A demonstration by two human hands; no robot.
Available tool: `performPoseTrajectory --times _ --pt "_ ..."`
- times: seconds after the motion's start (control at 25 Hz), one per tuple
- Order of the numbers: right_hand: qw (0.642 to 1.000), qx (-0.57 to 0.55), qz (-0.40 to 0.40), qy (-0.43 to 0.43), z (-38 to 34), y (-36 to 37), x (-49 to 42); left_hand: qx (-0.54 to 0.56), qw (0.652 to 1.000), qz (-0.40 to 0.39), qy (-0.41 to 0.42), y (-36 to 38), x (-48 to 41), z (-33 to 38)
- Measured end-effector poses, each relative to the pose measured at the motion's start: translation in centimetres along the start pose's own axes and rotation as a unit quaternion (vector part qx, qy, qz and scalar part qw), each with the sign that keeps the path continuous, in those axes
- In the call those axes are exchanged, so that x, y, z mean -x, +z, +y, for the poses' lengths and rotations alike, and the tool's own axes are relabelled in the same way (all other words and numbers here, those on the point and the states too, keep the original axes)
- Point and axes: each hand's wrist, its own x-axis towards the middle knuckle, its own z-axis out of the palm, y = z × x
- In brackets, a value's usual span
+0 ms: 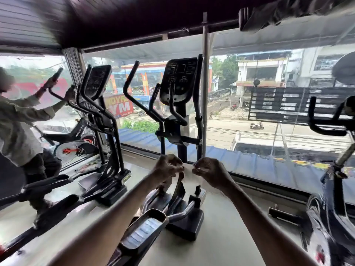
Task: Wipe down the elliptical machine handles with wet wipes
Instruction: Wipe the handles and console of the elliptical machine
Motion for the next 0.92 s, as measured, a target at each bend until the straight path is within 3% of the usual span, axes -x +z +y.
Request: performPoseTrajectory --times 0.16,0.32,0.6,0.76,0.92 --pt "0.995 0.051 -0.055 -0.072 1.9 -1.9 -6.0 -0.05 0.998 -0.043 0.009 0.6 -4.9 -0.3" --pt "0.995 0.05 -0.048 -0.068 3.6 -3.0 -9.9 0.038 0.995 -0.092 -0.022 0.8 -8.8 -1.1" --pt "0.995 -0.093 -0.016 0.018 6.2 -4.2 -14.0 0.03 0.991 -0.12 -0.051 2.5 -13.4 -2.4" --pt "0.952 -0.274 0.004 0.139 7.1 -5.0 -15.7 0.113 0.987 -0.087 -0.067 2.8 -15.7 -2.8" --pt "0.945 -0.273 -0.04 0.175 7.8 -5.3 -16.6 0.116 0.982 -0.109 -0.099 2.6 -17.5 -2.8"
